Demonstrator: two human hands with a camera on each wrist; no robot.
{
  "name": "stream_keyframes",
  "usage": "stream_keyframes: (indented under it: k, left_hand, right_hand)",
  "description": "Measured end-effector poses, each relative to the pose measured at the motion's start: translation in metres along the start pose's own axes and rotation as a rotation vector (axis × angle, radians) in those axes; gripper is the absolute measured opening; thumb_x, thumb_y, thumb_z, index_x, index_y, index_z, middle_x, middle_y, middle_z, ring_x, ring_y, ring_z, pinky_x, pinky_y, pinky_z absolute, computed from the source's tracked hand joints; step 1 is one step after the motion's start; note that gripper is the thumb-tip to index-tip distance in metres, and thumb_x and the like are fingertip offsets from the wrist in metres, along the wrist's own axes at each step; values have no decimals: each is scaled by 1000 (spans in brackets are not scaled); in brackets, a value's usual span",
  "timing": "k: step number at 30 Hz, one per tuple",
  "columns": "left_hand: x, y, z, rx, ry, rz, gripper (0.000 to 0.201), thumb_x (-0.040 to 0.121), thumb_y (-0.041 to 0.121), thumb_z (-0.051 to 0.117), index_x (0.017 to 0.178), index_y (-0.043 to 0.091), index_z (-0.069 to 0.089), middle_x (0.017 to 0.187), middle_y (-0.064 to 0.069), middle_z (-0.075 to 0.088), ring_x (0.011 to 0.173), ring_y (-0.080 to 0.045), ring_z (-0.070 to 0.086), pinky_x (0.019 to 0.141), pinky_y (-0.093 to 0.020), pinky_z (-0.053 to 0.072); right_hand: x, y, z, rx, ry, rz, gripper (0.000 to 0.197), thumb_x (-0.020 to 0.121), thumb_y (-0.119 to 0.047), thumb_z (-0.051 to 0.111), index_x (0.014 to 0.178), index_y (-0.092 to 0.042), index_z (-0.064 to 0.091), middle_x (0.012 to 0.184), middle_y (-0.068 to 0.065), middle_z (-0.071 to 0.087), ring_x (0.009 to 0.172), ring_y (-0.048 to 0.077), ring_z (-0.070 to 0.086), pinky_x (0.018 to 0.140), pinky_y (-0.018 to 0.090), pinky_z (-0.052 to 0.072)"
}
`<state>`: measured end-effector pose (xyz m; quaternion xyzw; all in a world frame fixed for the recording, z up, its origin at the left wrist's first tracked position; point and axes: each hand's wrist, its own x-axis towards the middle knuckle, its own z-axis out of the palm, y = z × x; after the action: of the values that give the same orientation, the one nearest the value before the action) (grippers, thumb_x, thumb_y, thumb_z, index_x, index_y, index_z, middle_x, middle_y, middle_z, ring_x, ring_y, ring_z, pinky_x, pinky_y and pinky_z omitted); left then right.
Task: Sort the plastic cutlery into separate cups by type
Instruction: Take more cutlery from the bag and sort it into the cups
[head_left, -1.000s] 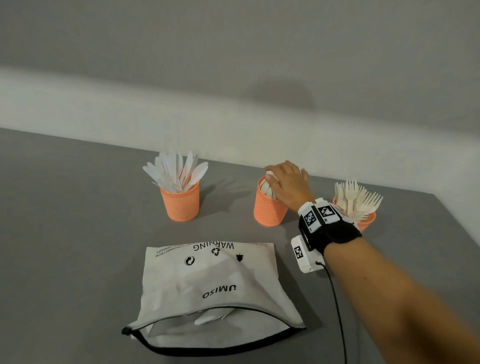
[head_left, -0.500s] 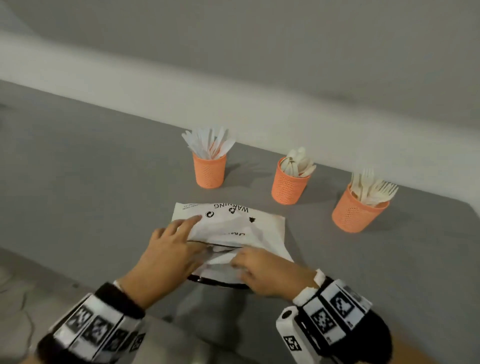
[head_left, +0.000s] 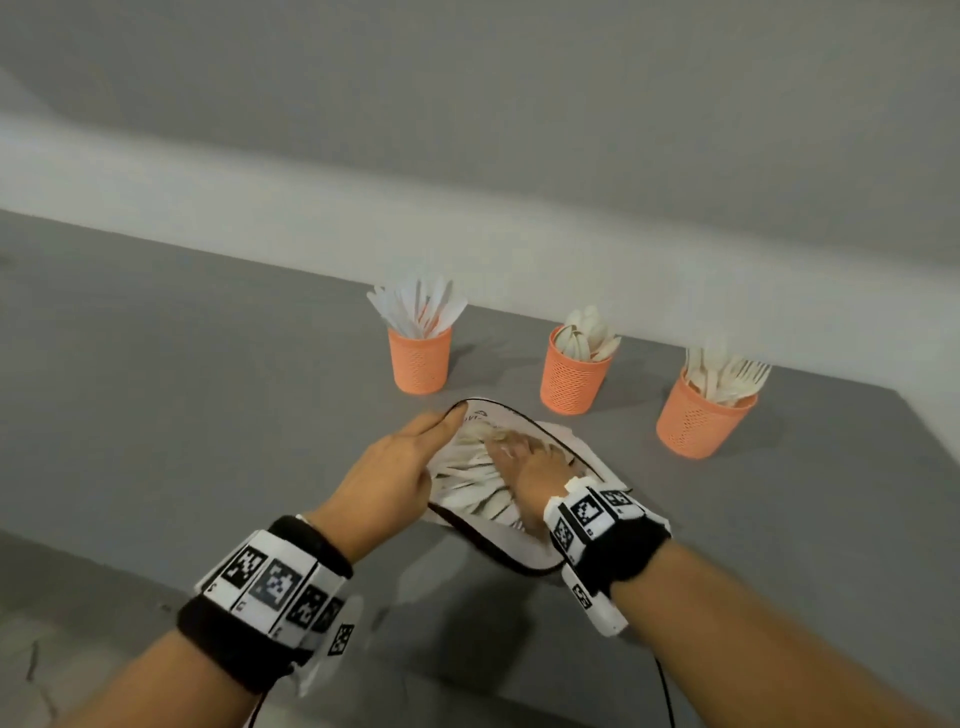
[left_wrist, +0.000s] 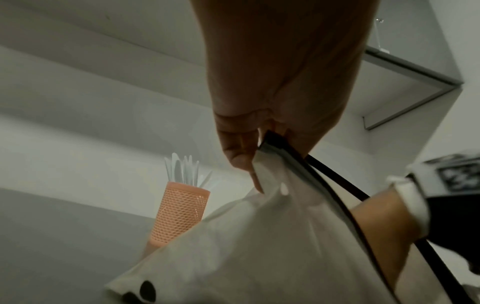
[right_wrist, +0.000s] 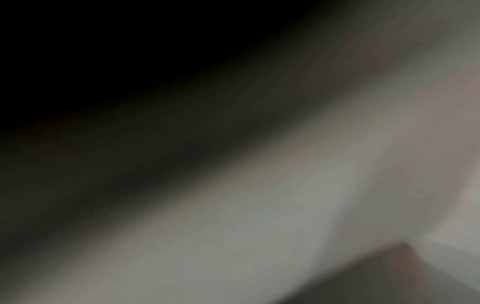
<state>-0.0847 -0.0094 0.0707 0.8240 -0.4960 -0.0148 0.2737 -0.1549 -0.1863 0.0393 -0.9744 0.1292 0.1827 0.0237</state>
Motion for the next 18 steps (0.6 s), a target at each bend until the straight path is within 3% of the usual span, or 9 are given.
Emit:
stream_keyframes:
  k: [2, 4, 7, 9, 12, 14, 18]
  left_hand:
    - [-4, -7, -3, -25, -21, -5, 77, 78, -12, 42, 146, 20, 26, 139, 3, 44, 105, -24, 57, 80, -19, 42]
    - [-6, -14, -7, -49, -27, -6, 76, 79, -11, 43, 145, 21, 28, 140, 5, 43, 103, -21, 57, 80, -13, 36]
    - [-3, -22, -13, -99, -25, -3, 73, 79, -10, 44, 144, 20, 31, 141, 5, 43, 101, -19, 57, 80, -9, 33]
    - [-2, -27, -13, -120, -37, 12, 73, 79, -10, 45, 144, 21, 32, 142, 6, 42, 101, -18, 57, 80, -7, 32]
    - [-2, -34, -13, -139, -55, 28, 73, 80, -10, 44, 145, 22, 30, 143, 6, 41, 103, -18, 56, 82, -10, 34]
    - [-1, -37, -15, -150, -62, 47, 74, 80, -9, 44, 145, 23, 30, 143, 7, 41, 105, -17, 55, 83, -9, 33]
    - [3, -40, -22, -147, -69, 91, 70, 82, -7, 45, 144, 24, 32, 144, 10, 38, 103, -10, 51, 77, 3, 28]
  right_hand:
    - [13, 0, 3, 144, 10, -56, 114, 66, -13, 76, 147, -27, -3, 154, 6, 20, 131, 29, 40, 105, 37, 39]
    - [15, -2, 0, 207, 98, -62, 93, 68, -23, 72, 142, -25, 15, 138, 6, 43, 119, 26, 51, 96, 31, 43]
    - [14, -2, -1, 140, 133, -44, 63, 72, -27, 68, 127, -14, 38, 128, 9, 49, 116, 28, 50, 93, 30, 40]
    - [12, -4, 0, 116, 86, -45, 67, 73, -25, 69, 131, -13, 38, 132, 9, 41, 117, 29, 48, 95, 30, 40]
    - [11, -10, 1, 144, 41, -47, 84, 70, -20, 72, 142, -23, 27, 141, 7, 32, 124, 29, 44, 102, 35, 41]
    - [12, -16, 0, 124, 39, -35, 85, 67, -20, 74, 140, -22, 28, 136, 9, 38, 122, 29, 45, 99, 36, 43]
    - [11, -26, 1, 100, 41, -4, 80, 70, -16, 70, 137, -17, 27, 124, 13, 51, 116, 31, 48, 97, 38, 43]
